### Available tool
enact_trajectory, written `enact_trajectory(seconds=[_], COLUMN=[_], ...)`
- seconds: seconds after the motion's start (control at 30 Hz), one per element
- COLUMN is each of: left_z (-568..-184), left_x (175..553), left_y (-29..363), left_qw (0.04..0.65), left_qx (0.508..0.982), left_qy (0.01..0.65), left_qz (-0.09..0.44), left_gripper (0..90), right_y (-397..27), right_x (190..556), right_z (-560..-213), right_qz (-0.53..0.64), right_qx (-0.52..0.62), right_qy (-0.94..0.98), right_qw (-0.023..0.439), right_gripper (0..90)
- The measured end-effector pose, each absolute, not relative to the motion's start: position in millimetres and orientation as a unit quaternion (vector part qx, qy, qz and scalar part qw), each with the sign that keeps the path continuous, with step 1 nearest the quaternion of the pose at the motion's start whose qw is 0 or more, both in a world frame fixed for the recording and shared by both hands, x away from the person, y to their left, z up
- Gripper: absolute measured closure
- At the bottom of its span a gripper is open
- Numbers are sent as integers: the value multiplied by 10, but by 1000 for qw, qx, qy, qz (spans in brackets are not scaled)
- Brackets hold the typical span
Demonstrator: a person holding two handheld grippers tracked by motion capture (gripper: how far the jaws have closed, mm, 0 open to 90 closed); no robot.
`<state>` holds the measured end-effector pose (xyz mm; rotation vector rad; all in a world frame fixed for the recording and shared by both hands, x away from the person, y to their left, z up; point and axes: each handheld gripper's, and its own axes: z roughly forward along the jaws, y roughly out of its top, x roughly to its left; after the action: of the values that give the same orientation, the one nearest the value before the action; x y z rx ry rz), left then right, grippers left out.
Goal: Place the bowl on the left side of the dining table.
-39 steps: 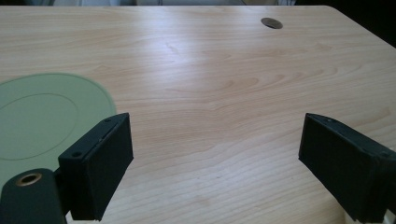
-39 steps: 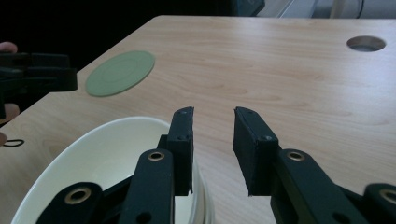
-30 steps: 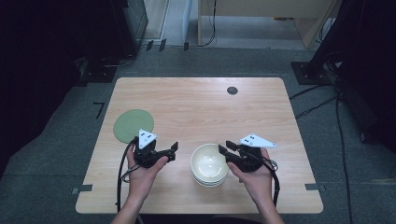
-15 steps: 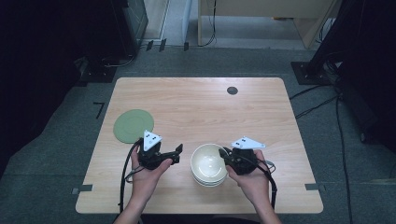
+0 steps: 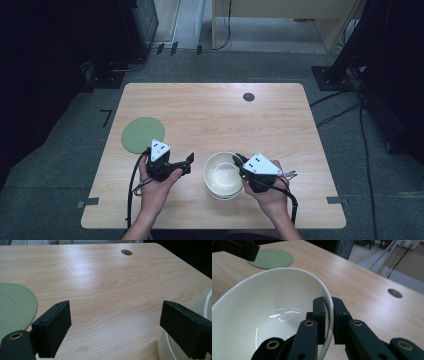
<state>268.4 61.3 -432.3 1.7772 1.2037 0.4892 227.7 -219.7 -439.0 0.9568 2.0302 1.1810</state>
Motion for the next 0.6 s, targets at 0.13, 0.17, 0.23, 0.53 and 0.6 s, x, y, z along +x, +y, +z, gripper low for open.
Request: enact_trajectory(seconds=[0.13,0.17,0.23,0.53,0.6], left_z=[-4327,-4326,-4324,-4321,-4323], left_x=[2670,2667,2662,2649,2644], left_y=[583,577,571,549,537], left_qw=[454,455,455,459,460], left_qx=[724,724,725,727,729], left_qy=[482,482,480,476,474], left_qz=[192,190,190,184,181], left_gripper=[96,96,96,96,96], right_y=[-2238,-2240,-2218,-2179,-2188], right_x=[2317,2323,2338,2327,2322], right_z=[-4359,-4351,-4351,-4392,-4393], right_qz=[443,437,413,401,411], right_qx=[405,416,432,442,439], right_qy=[761,760,769,768,765], right_qw=[246,240,228,234,232], right_gripper=[807,777,723,838,841])
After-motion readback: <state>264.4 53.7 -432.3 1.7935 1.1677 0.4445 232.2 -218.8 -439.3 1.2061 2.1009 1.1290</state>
